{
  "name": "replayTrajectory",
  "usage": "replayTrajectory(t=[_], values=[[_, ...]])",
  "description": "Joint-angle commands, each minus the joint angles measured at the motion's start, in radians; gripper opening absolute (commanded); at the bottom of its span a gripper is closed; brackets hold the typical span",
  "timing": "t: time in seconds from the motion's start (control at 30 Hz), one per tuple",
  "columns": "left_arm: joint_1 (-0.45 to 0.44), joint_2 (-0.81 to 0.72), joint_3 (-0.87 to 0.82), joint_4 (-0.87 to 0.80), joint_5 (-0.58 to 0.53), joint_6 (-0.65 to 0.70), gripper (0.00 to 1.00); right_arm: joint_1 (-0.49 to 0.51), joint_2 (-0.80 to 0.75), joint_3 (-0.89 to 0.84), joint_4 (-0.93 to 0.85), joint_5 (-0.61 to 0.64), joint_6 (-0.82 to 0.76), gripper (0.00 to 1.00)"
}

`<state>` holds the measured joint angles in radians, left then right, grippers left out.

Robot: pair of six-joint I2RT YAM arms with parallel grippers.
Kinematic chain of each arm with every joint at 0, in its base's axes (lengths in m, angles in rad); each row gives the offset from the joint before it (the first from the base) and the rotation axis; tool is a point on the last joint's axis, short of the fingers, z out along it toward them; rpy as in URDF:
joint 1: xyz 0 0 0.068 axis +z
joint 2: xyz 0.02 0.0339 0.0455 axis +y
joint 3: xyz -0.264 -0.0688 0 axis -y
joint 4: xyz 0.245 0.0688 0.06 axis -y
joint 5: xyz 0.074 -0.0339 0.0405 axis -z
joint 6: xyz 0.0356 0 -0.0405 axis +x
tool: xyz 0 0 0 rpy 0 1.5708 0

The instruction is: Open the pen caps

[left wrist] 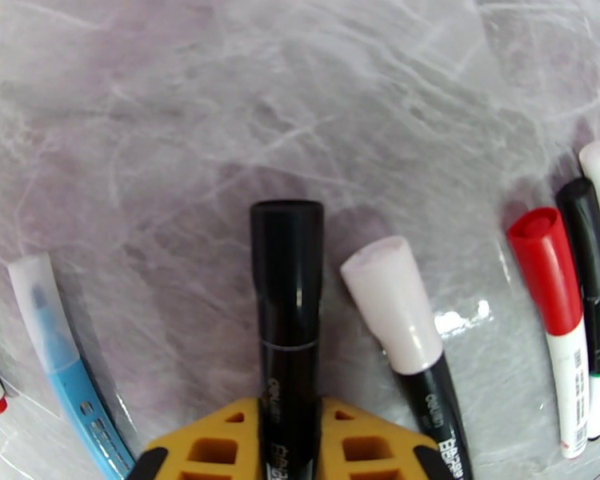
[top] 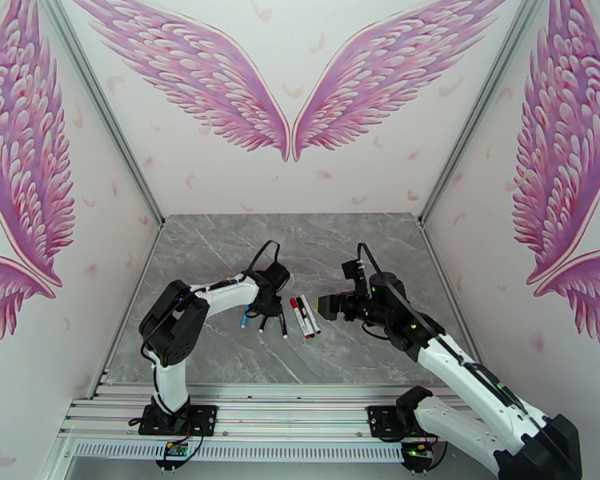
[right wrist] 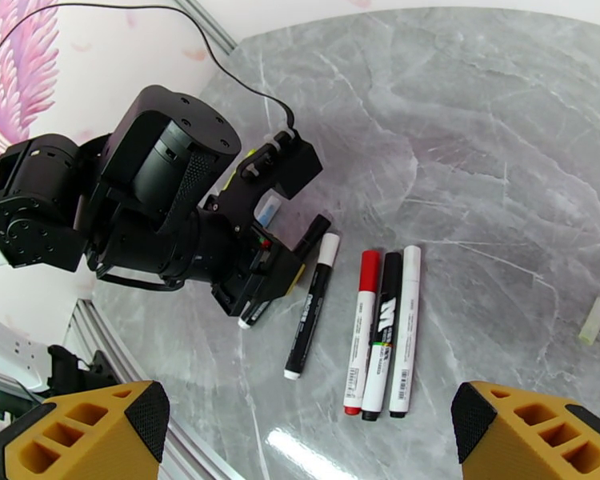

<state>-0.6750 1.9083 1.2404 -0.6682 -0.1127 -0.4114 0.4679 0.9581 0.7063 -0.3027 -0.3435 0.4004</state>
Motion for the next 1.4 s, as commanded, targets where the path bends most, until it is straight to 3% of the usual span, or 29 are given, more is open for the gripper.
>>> replayTrajectory(t=[0.0, 0.43, 0.93, 1.37], values=[[0.018, -0.116, 0.014, -0.044, -0.015, -0.018, 0.14, 0.012, -0.005, -0.014, -0.007, 0.015, 0.008, 1.00], [0.220, -0.261, -0.140, -0.006, -0.038, 0.003, 0.14, 0.018, 0.011, -0.013, 0.019, 0.003, 0.018, 1.00], [0.224, -0.183, -0.229, 0.185, -0.051, 0.031, 0.14, 0.026, 0.015, 0.003, 0.005, 0.010, 0.015, 1.00], [0.171, -0.088, -0.169, 0.209, 0.074, -0.016, 0.14, 0.031, 0.031, 0.018, -0.002, 0.013, 0.008, 1.00]])
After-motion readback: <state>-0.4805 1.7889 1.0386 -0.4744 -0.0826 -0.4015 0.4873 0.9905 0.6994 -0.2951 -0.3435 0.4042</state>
